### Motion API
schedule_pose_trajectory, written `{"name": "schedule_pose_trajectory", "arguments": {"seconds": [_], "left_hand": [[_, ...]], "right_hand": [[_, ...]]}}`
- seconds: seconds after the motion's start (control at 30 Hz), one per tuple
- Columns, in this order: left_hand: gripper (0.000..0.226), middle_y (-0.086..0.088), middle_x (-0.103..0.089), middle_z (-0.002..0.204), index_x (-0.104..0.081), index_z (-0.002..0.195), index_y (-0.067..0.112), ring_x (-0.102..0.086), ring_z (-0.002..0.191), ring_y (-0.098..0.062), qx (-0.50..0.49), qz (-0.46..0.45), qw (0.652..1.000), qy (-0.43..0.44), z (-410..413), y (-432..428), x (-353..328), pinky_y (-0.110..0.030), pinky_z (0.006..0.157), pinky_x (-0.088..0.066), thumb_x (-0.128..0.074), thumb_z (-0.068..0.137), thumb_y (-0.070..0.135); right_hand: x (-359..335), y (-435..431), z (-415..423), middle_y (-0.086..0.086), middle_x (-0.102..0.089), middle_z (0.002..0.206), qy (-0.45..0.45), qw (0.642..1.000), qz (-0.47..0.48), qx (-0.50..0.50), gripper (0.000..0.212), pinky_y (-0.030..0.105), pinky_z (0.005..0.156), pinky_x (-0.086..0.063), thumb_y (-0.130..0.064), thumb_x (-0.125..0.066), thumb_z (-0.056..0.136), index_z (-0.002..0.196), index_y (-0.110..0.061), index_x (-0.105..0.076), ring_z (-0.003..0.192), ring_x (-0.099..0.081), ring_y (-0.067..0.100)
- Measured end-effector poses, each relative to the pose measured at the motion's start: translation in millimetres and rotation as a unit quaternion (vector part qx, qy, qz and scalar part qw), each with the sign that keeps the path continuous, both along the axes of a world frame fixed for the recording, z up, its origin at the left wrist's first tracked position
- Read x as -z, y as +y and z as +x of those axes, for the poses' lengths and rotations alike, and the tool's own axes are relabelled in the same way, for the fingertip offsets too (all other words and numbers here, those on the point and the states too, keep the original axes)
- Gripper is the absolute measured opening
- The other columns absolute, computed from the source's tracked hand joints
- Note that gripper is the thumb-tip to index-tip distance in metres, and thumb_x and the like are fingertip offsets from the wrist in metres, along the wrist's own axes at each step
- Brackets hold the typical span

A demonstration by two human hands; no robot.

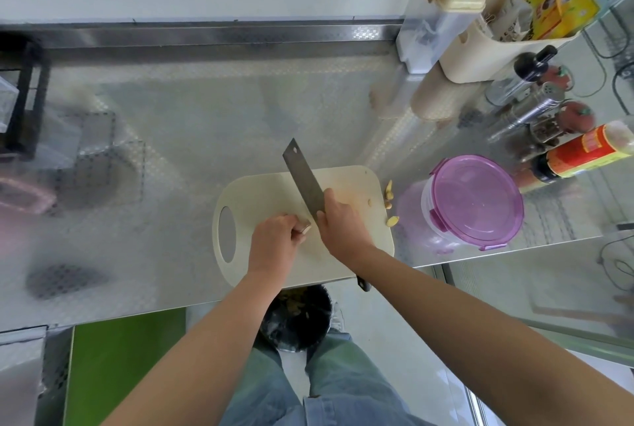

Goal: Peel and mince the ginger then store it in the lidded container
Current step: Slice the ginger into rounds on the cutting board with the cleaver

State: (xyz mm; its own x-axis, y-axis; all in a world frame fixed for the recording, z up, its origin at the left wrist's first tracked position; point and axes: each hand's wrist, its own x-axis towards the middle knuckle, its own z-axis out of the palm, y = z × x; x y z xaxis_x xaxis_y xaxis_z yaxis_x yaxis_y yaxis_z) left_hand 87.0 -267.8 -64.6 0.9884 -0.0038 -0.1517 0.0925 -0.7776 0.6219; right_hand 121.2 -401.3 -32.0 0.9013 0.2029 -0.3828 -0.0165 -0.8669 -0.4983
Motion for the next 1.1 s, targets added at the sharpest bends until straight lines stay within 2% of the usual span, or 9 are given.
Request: {"name": "schedule_pose_trajectory", "arguments": {"seconds": [0.13, 0.3, 0.53, 0.6, 0.67, 0.9, 1.0, 1.1], "left_hand": [[0.004, -0.003, -0.068, 0.078, -0.072, 0.078, 0.012, -0.062, 0.071, -0.023, 0.005, 0.006, 1.000, -0.002, 0.6, 0.0, -0.1, -0.034, 0.067, -0.051, -0.076, 0.078, 0.011], [0.003, -0.003, -0.069, 0.082, -0.074, 0.082, 0.012, -0.064, 0.074, -0.023, 0.000, -0.003, 1.000, 0.009, 0.7, -0.2, 0.3, -0.036, 0.071, -0.052, -0.074, 0.079, 0.011], [0.002, -0.004, -0.068, 0.082, -0.073, 0.081, 0.012, -0.064, 0.075, -0.025, 0.002, 0.008, 1.000, 0.009, 0.9, -1.6, 2.1, -0.040, 0.071, -0.052, -0.074, 0.079, 0.012], [0.002, -0.004, -0.068, 0.082, -0.073, 0.082, 0.012, -0.064, 0.074, -0.025, 0.007, 0.018, 1.000, 0.009, 0.8, -2.0, 3.1, -0.040, 0.070, -0.052, -0.074, 0.080, 0.012], [0.001, -0.005, -0.068, 0.082, -0.073, 0.081, 0.011, -0.064, 0.073, -0.026, 0.007, 0.018, 1.000, 0.006, 0.7, -1.9, 3.9, -0.041, 0.068, -0.052, -0.073, 0.080, 0.011], [0.002, -0.004, -0.068, 0.080, -0.073, 0.079, 0.011, -0.064, 0.071, -0.026, 0.009, 0.028, 1.000, 0.003, 2.2, -1.7, 6.2, -0.039, 0.065, -0.052, -0.074, 0.079, 0.013], [0.004, -0.005, -0.068, 0.079, -0.073, 0.078, 0.012, -0.063, 0.069, -0.027, 0.011, 0.024, 1.000, 0.001, 2.2, -1.0, 9.0, -0.041, 0.063, -0.052, -0.070, 0.081, 0.010], [0.005, -0.004, -0.068, 0.079, -0.073, 0.077, 0.013, -0.063, 0.071, -0.027, 0.007, 0.017, 1.000, 0.009, 3.3, 0.0, 9.3, -0.042, 0.065, -0.052, -0.070, 0.081, 0.011]], "right_hand": [[-12.6, -11.1, -10.6, 0.004, -0.045, 0.064, 0.000, 0.999, -0.001, -0.037, 0.007, 0.032, 0.045, -0.028, -0.014, -0.038, 0.100, 0.097, -0.014, -0.032, 0.054, -0.044, 0.022], [-11.0, -8.1, -16.4, 0.009, -0.052, 0.074, 0.014, 0.998, -0.036, -0.054, 0.008, 0.033, 0.048, -0.030, -0.015, -0.040, 0.099, 0.097, -0.015, -0.032, 0.064, -0.050, 0.029], [-11.1, -7.4, -25.3, 0.005, -0.047, 0.072, 0.023, 0.993, -0.095, -0.060, 0.011, 0.032, 0.049, -0.032, -0.009, -0.037, 0.097, 0.103, -0.015, -0.031, 0.064, -0.049, 0.025], [-10.1, 0.8, -21.1, 0.002, -0.044, 0.071, 0.025, 0.993, -0.095, -0.060, 0.014, 0.030, 0.049, -0.030, -0.007, -0.037, 0.096, 0.100, -0.017, -0.028, 0.065, -0.048, 0.024], [-8.3, 8.3, -15.2, 0.002, -0.044, 0.072, 0.023, 0.994, -0.088, -0.061, 0.014, 0.033, 0.052, -0.033, -0.006, -0.037, 0.096, 0.099, -0.017, -0.029, 0.068, -0.051, 0.026], [-7.5, -0.4, -26.5, -0.001, -0.040, 0.069, 0.029, 0.992, -0.108, -0.065, 0.021, 0.034, 0.055, -0.034, -0.003, -0.035, 0.094, 0.112, -0.015, -0.033, 0.066, -0.049, 0.024], [-7.8, 12.1, -13.1, 0.003, -0.045, 0.073, 0.028, 0.993, -0.097, -0.068, 0.017, 0.038, 0.056, -0.041, -0.002, -0.037, 0.094, 0.105, -0.015, -0.033, 0.070, -0.053, 0.027], [-7.0, 13.9, -8.8, 0.004, -0.047, 0.074, 0.034, 0.993, -0.087, -0.067, 0.017, 0.038, 0.055, -0.041, -0.002, -0.038, 0.094, 0.101, -0.015, -0.031, 0.070, -0.053, 0.027]]}}
